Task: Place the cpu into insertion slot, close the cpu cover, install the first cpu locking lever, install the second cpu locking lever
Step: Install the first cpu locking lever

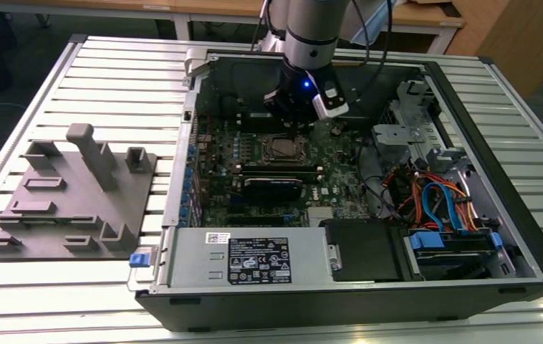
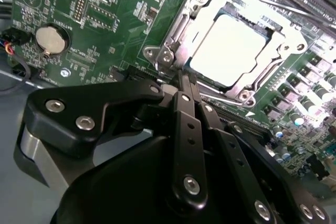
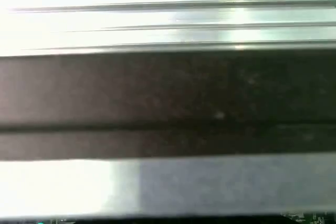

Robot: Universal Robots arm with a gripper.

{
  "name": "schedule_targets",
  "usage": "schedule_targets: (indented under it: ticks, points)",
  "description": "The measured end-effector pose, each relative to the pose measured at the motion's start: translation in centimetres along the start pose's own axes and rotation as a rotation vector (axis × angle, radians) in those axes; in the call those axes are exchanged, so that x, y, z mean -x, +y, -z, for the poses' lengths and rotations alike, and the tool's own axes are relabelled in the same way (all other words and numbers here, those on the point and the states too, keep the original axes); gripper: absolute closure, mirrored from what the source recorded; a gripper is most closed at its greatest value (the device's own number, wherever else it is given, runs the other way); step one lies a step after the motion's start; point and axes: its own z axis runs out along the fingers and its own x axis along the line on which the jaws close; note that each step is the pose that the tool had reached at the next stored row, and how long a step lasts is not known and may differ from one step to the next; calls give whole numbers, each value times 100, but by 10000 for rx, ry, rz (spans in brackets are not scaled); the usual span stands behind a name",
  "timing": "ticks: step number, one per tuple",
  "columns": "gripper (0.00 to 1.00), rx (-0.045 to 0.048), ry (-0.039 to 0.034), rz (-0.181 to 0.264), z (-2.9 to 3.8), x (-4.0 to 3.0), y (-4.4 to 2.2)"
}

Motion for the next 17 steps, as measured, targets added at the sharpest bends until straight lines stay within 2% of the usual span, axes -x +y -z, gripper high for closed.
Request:
schedule_targets:
  ticks: [1,3,17]
  points:
    - [89,97,6,15,0,-36,-2]
    - [89,137,9,37,0,-52,-2]
    - [89,276,20,110,0,-40,10]
